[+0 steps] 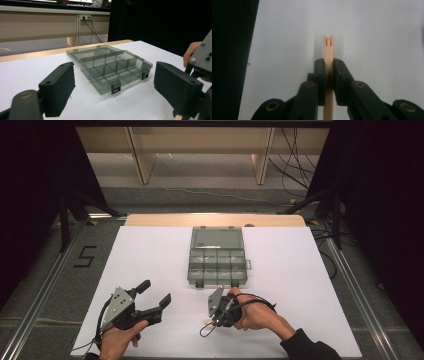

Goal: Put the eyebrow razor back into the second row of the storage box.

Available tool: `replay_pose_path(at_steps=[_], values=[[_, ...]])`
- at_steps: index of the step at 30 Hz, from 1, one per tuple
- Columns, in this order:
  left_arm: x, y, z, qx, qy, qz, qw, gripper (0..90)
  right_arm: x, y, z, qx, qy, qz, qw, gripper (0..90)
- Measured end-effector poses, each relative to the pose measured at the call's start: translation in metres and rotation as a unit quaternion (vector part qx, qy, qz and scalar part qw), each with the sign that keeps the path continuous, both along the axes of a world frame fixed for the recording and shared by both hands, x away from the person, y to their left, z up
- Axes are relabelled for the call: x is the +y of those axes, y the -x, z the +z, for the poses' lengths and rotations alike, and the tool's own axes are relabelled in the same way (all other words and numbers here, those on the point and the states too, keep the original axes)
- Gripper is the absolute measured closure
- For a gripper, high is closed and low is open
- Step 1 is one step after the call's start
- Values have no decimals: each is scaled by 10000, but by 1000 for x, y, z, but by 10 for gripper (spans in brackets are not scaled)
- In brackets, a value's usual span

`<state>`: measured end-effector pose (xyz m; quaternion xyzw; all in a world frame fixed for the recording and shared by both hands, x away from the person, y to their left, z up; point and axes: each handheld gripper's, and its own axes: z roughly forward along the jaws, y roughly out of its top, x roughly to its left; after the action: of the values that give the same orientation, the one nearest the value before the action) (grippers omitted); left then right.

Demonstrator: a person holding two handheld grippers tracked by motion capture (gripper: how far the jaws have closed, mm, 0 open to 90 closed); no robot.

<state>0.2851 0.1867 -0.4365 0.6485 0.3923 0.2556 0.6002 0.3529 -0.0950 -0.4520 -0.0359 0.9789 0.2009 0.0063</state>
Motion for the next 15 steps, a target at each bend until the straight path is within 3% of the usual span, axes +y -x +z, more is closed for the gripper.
replay_pose_path(at_steps=[6, 15], values=[[0, 0, 0, -11, 0, 6, 10000, 167, -6, -6, 17, -254, -299, -252, 9989, 826], [0, 0, 0, -30, -8, 13, 10000, 167, -14, -22, 37, -513, -529, -587, 9955, 826]])
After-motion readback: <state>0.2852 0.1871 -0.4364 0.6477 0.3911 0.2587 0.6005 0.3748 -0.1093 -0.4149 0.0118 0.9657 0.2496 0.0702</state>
